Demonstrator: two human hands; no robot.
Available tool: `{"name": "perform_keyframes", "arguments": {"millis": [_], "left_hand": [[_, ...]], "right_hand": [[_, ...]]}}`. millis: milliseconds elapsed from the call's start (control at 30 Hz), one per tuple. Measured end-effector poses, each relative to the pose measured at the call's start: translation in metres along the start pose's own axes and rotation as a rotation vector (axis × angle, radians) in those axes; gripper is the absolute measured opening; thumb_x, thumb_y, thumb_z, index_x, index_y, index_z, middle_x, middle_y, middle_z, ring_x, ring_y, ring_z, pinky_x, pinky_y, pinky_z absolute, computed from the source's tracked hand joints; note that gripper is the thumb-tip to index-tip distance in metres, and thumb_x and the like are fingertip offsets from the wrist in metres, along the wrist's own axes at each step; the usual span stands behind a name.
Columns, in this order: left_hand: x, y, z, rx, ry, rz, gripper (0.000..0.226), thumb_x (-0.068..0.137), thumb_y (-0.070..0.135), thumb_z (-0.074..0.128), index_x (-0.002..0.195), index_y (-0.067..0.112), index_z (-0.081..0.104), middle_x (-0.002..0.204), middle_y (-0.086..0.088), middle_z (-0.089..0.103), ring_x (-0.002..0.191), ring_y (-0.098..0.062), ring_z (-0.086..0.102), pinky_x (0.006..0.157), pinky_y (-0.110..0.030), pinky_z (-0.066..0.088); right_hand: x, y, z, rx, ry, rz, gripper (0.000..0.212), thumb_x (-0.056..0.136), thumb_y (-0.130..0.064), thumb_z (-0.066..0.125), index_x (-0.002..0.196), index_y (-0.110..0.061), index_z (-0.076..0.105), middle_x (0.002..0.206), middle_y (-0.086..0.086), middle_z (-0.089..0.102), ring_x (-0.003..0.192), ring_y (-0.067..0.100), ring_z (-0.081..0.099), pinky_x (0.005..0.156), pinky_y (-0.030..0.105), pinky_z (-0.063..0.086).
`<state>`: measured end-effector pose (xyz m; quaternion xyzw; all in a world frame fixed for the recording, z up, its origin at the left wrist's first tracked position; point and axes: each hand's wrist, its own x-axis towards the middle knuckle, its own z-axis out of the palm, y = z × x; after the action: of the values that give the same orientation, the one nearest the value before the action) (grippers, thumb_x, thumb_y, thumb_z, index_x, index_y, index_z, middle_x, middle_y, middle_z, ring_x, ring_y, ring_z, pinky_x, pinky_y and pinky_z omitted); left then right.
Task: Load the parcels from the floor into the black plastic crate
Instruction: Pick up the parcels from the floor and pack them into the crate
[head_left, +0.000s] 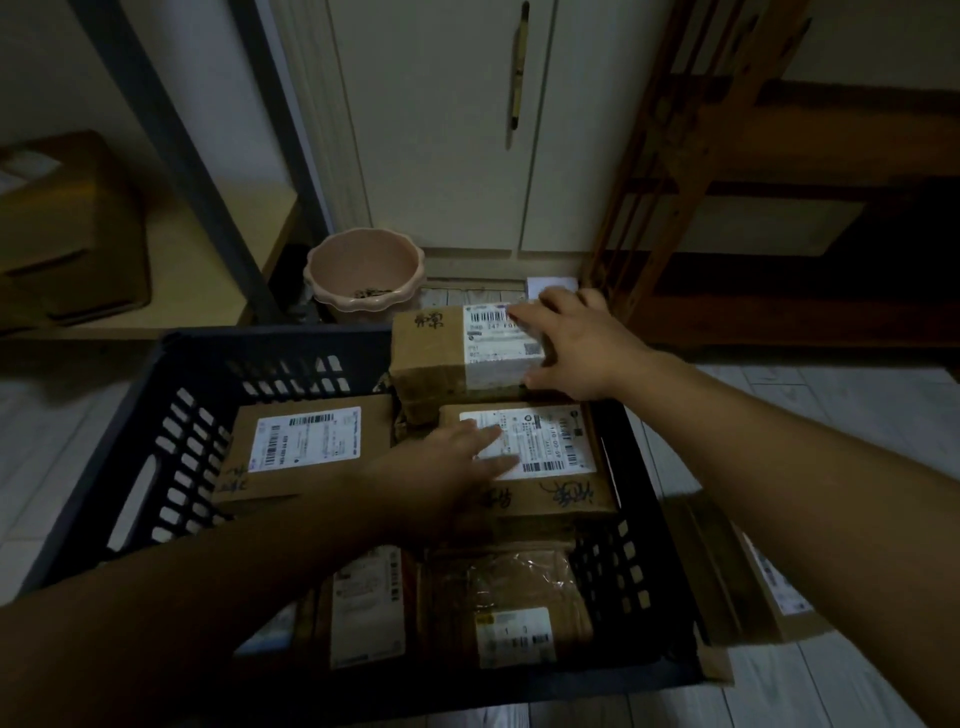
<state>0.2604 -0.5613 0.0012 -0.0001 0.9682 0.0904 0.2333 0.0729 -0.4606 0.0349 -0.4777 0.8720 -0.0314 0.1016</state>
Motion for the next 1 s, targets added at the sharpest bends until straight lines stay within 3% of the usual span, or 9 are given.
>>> {"name": "perform_keyframes", "arguments": {"millis": [100,167,200,267,367,500,800,900,1000], "left_hand": [[-0.019,-0.014,-0.028,-0.052,0.631,-0.063,0.051,0.086,0.045,0.054,0.134,0.027,0.046,0.140,-0.004,0.039,0.128,-0.022,0.033,0.106,-0.045,0.035],[-0.031,-0.028,-0.049,-0.162,0.902,-0.251,0.063,0.080,0.039,0.066,0.137,0.025,0.042,0.144,-0.011,0.031,0.131,-0.030,0.026,0.109,-0.051,0.029],[-0.034,-0.036,-0.059,-0.260,0.899,-0.343,0.076,0.076,0.038,0.072,0.142,0.028,0.034,0.150,-0.010,0.020,0.137,-0.031,0.018,0.112,-0.050,0.024],[-0.037,-0.049,-0.074,-0.460,0.703,-0.444,0.095,0.072,0.038,0.077,0.147,0.037,0.017,0.157,-0.002,0.002,0.143,-0.031,0.010,0.114,-0.048,0.019],[-0.045,-0.056,-0.079,-0.607,0.500,-0.485,0.099,0.072,0.039,0.077,0.148,0.037,0.013,0.158,0.002,0.001,0.142,-0.029,0.016,0.115,-0.045,0.023],[-0.074,-0.063,-0.067,-0.594,0.482,-0.490,0.099,0.071,0.032,0.079,0.148,0.032,0.017,0.150,0.000,0.010,0.135,-0.025,0.027,0.109,-0.032,0.028],[-0.130,-0.106,-0.027,-0.585,0.531,-0.370,0.098,0.071,0.028,0.080,0.150,0.023,0.022,0.146,-0.003,0.020,0.134,-0.020,0.026,0.104,-0.019,0.018],[-0.144,-0.119,-0.023,-0.574,0.499,-0.315,0.096,0.071,0.025,0.080,0.149,0.025,0.023,0.151,0.001,0.019,0.137,-0.019,0.024,0.108,-0.023,0.018],[-0.151,-0.129,-0.015,-0.532,0.428,-0.251,0.096,0.070,0.025,0.080,0.147,0.029,0.022,0.152,0.000,0.016,0.138,-0.022,0.025,0.112,-0.032,0.022]], "right_hand": [[-0.005,-0.007,-0.017,0.038,0.077,-0.053,0.085,0.082,-0.042,0.068,0.149,-0.040,0.017,0.157,0.000,0.016,0.139,0.031,0.011,0.113,0.046,0.023],[-0.009,-0.014,-0.024,0.028,0.101,-0.087,0.085,0.082,-0.041,0.068,0.149,-0.039,0.017,0.157,0.001,0.015,0.140,0.031,0.010,0.112,0.044,0.022],[-0.010,-0.019,-0.026,0.033,0.101,-0.096,0.085,0.082,-0.041,0.068,0.150,-0.038,0.017,0.157,0.001,0.015,0.140,0.031,0.010,0.112,0.043,0.022],[-0.012,-0.028,-0.029,0.086,0.090,-0.085,0.085,0.081,-0.040,0.069,0.149,-0.037,0.019,0.156,0.002,0.017,0.139,0.030,0.011,0.111,0.044,0.023],[-0.016,-0.041,-0.034,0.158,0.072,-0.080,0.085,0.078,-0.041,0.071,0.148,-0.036,0.024,0.152,0.003,0.023,0.135,0.030,0.016,0.109,0.043,0.026],[-0.026,-0.063,-0.035,0.127,0.014,-0.121,0.086,0.078,-0.043,0.071,0.149,-0.035,0.021,0.152,0.001,0.023,0.134,0.029,0.018,0.108,0.039,0.025],[-0.045,-0.131,-0.014,0.150,-0.033,-0.086,0.088,0.077,-0.041,0.070,0.149,-0.035,0.019,0.148,0.004,0.024,0.138,0.029,0.014,0.112,0.043,0.022],[-0.064,-0.156,-0.013,0.231,-0.055,-0.020,0.089,0.076,-0.038,0.073,0.148,-0.038,0.021,0.139,0.003,0.029,0.131,0.023,0.027,0.107,0.039,0.033],[-0.085,-0.175,-0.004,0.210,-0.059,0.037,0.088,0.077,-0.043,0.072,0.148,-0.039,0.020,0.141,0.002,0.028,0.131,0.022,0.029,0.107,0.040,0.034]]}}
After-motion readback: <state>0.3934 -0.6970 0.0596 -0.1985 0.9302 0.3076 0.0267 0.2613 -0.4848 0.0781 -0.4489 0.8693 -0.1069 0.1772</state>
